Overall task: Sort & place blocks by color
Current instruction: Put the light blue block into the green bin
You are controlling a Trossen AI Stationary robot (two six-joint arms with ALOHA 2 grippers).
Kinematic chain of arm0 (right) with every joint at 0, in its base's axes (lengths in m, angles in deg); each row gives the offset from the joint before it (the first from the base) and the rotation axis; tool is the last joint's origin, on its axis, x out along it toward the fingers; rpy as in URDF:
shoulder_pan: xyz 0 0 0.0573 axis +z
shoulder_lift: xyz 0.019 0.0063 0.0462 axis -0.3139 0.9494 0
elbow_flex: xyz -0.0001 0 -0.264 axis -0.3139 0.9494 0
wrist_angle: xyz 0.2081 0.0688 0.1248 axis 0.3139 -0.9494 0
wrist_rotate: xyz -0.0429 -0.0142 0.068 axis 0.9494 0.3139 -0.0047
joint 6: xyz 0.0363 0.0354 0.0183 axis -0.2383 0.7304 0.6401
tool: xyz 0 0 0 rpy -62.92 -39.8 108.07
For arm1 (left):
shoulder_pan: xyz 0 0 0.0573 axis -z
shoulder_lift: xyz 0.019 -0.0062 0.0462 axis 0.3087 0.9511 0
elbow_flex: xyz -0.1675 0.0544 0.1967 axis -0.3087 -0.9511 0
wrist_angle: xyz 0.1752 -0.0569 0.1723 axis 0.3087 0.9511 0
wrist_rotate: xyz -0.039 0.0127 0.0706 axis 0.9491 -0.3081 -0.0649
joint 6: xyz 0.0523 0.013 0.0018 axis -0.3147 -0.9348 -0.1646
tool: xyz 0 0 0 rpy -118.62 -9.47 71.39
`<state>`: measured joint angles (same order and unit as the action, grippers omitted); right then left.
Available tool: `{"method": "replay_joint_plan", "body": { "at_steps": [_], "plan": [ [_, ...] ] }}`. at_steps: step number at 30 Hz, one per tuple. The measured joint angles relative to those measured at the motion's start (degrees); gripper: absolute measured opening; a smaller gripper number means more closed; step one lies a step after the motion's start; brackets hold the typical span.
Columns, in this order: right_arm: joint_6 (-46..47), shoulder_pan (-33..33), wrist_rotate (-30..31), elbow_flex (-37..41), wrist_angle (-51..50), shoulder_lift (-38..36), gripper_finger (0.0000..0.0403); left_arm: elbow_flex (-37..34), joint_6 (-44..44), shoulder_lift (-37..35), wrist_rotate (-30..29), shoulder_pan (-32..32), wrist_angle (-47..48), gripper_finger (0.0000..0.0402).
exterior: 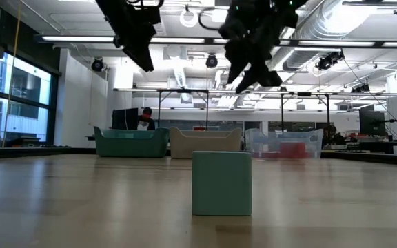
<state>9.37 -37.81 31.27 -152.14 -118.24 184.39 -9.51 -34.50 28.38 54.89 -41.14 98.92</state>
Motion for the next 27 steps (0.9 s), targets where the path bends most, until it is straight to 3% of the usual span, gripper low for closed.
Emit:
{"method": "replay_joint_plan", "body": {
  "at_steps": [11,15,27],
  "plan": [
    [10.6,15.0,5.2,-1.1,0.1,0.0,0.0124,0.0,1.6,-6.5,0.0,6.1,0.8,0.0129],
    [13.4,19.3,6.6,-1.1,1.3,0.0,0.0124,0.0,6.8,-7.9,0.5,8.7,2.6,0.0129],
    [14.3,30.7,6.5,-1.1,2.7,0.0,0.0124,0.0,26.6,-8.8,11.7,20.1,4.6,0.0129]
  ]
}}
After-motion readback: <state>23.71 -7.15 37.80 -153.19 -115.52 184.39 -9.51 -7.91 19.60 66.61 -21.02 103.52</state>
